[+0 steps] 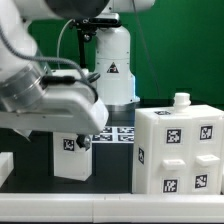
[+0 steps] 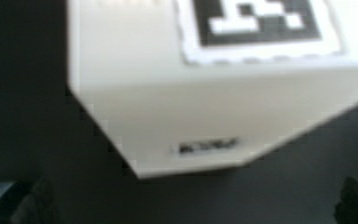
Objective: Assemble cabinet
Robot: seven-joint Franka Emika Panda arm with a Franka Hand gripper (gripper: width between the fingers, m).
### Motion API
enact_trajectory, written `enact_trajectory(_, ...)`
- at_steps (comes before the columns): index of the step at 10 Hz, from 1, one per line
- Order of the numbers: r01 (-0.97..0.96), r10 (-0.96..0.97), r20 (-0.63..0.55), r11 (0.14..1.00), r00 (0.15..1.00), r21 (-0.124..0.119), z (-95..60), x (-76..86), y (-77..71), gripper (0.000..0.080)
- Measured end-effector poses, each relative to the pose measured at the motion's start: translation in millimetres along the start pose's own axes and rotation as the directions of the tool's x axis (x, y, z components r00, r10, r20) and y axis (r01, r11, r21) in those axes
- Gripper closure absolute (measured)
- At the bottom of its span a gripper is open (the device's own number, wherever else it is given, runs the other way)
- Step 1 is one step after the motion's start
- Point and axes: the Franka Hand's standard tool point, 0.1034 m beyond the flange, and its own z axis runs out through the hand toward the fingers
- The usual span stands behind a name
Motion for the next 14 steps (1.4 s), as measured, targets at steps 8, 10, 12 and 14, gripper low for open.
enact_trajectory(8, -0.056, 0.067, 0.310, 0.997, 0.948, -0.044, 6.3, -33.2, 0.4, 0.0003)
enact_trajectory(10, -0.074, 0.085, 0.306, 0.996, 0.948, -0.050, 10.5, -30.7, -1.9, 0.0003)
enact_trajectory(12, -0.082, 0.094, 0.288, 0.995, 0.953, -0.054, 13.5, -26.6, -4.6, 0.0003)
enact_trajectory(14, -0.091, 0.105, 0.291, 0.994, 0.951, -0.059, 20.6, -25.7, -9.3, 0.0003)
